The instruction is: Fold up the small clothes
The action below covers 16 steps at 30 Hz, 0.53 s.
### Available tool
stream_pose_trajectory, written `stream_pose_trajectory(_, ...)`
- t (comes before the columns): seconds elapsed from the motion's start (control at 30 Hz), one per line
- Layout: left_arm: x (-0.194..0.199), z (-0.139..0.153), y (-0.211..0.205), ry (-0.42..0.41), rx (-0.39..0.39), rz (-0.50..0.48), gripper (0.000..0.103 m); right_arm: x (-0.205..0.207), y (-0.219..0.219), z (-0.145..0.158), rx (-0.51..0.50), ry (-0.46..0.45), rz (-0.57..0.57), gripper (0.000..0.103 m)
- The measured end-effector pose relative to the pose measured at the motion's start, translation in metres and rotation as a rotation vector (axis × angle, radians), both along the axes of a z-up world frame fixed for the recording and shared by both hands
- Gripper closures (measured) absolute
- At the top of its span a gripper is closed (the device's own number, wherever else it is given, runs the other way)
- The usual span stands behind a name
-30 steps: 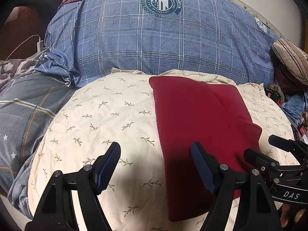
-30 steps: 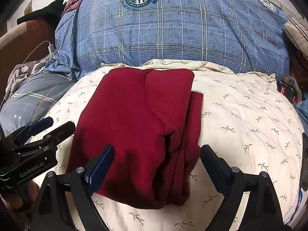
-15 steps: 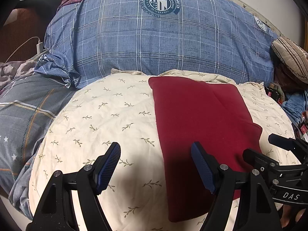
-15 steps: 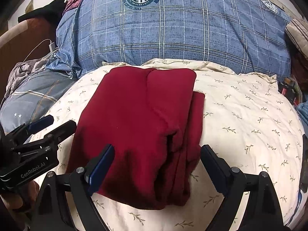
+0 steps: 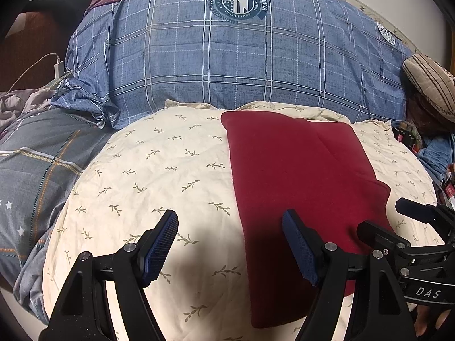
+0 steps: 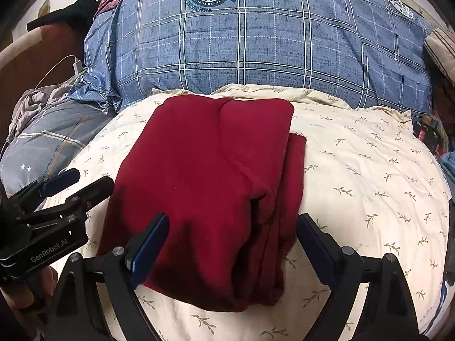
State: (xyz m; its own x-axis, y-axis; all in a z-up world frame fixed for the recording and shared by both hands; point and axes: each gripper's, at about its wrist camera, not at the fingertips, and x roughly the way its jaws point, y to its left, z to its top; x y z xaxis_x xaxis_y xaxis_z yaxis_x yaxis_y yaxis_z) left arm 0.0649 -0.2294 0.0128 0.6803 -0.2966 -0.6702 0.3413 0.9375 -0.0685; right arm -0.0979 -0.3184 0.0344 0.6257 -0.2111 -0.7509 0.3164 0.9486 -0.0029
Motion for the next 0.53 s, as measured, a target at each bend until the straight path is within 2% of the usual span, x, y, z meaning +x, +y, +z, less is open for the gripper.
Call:
stream_pose_trajectory(0.33, 0.000, -0.002, -0.001, -0.004, 0.004, -0.009, 0.028, 0.002, 0.001, -0.002, 0.008, 0.001, 0.008, 0.011)
stream_pose_trajectory(0.43, -0.001, -0.001, 0.003, -0.016, -0.032, -0.026, 0.028, 0.002, 0.000, -0.002, 0.009, 0.000, 0.013, 0.011)
stream_pose_trajectory(0.53, 0.010, -0.002, 0.014, 0.025, -0.071, -0.024, 0.028, 0.000, -0.006, 0.002, 0.023, -0.026, 0.013, 0.011)
